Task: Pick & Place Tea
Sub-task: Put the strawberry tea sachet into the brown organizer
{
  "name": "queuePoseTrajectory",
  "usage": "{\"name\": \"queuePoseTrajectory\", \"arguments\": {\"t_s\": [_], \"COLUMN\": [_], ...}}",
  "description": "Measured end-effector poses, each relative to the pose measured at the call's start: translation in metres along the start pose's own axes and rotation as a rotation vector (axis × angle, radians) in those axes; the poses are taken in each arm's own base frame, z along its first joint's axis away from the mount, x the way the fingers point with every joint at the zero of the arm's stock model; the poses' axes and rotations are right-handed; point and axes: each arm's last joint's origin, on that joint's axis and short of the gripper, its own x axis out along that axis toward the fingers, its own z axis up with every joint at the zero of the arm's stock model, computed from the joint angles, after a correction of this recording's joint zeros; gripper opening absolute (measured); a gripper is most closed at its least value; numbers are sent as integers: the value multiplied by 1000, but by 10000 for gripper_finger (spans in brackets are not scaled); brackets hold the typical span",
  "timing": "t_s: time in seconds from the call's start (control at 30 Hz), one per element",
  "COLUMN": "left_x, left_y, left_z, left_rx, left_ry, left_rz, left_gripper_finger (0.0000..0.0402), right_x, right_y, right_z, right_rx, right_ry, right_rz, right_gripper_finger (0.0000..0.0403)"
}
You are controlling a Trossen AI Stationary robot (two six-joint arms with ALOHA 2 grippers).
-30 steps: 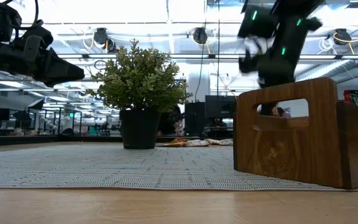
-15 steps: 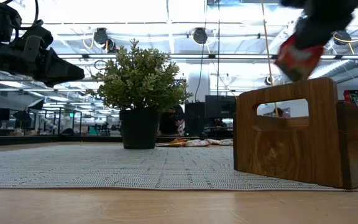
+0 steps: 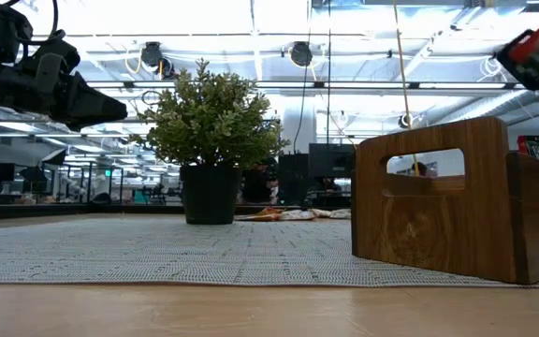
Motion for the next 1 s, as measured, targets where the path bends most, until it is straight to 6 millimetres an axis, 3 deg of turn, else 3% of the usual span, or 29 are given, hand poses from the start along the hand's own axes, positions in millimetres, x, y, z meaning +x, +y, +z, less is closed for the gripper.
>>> {"name": "queuePoseTrajectory", "arguments": {"t_s": [0.33, 0.53, 0.77, 1.0], "left_x": [0, 0, 0, 0], "left_y": [0, 0, 0, 0], "left_z": [0, 0, 0, 0], "left_rx": [0, 0, 0, 0], "left_ry": [0, 0, 0, -1], "left_rz": [0, 0, 0, 0], "left_gripper_finger": [147, 147, 147, 147], "right_x": [3, 6, 7, 7], "right_y": [-16, -27, -36, -39], "right_z": [-36, -46, -47, -48], "right_rx": [3, 37, 22, -14], "right_ry": [-82, -81, -149, -149], "right_rz": [209, 138, -42, -110], "right_gripper_finger": [4, 4, 4, 11]}}
